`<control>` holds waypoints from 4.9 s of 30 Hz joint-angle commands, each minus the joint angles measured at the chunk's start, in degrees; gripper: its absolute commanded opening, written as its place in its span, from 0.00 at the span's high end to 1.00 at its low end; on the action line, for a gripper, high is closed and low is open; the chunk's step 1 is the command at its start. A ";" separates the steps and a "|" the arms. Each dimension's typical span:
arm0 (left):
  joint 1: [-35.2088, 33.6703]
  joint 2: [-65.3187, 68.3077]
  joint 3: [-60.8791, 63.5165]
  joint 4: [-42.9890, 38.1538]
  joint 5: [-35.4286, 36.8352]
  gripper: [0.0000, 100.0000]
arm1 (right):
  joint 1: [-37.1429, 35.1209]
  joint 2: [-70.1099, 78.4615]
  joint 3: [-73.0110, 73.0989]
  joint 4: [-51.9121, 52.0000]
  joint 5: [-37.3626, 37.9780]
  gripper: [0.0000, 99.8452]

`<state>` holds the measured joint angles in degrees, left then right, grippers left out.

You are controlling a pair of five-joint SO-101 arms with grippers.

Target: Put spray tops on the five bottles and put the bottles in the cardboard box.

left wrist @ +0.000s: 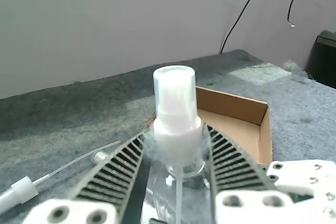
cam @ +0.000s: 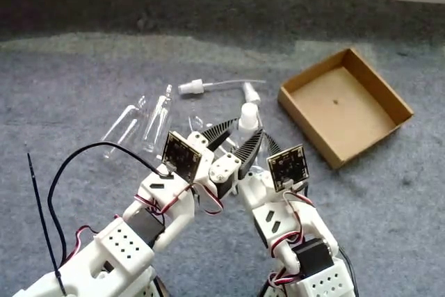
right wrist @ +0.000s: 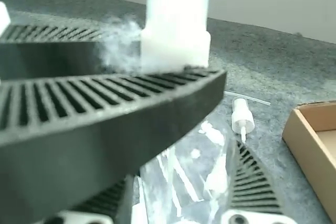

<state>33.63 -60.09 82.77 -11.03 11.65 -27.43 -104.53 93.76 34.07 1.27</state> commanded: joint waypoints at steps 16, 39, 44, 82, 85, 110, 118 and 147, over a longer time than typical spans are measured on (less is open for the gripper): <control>-5.49 -16.57 -0.92 11.43 -0.88 0.78 | 2.15 -0.84 -3.82 0.13 2.73 0.84; -28.09 -44.26 -2.95 49.49 -0.97 0.97 | 18.42 1.45 -14.90 0.04 3.52 0.84; -36.26 -44.26 1.63 49.49 -0.79 0.98 | 24.22 14.90 -24.57 -0.40 5.98 0.84; -41.36 -44.26 14.29 49.41 -1.14 0.98 | 36.88 112.84 -77.32 -48.31 6.42 0.84; -41.36 -44.26 14.29 49.41 -1.14 0.98 | 36.79 113.10 -77.14 -48.31 6.51 0.84; -41.36 -44.26 14.29 49.41 -1.14 0.98 | 33.80 126.55 -83.12 -66.59 6.33 0.84; -41.36 -44.26 14.29 49.41 -1.14 0.98 | 34.68 130.51 -83.03 -71.34 6.15 0.84; -41.36 -44.26 14.29 49.41 -1.14 0.98 | 39.78 143.16 -83.30 -71.43 5.98 0.84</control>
<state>-7.43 -103.52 95.87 38.29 11.12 11.08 39.12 11.74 -37.32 7.25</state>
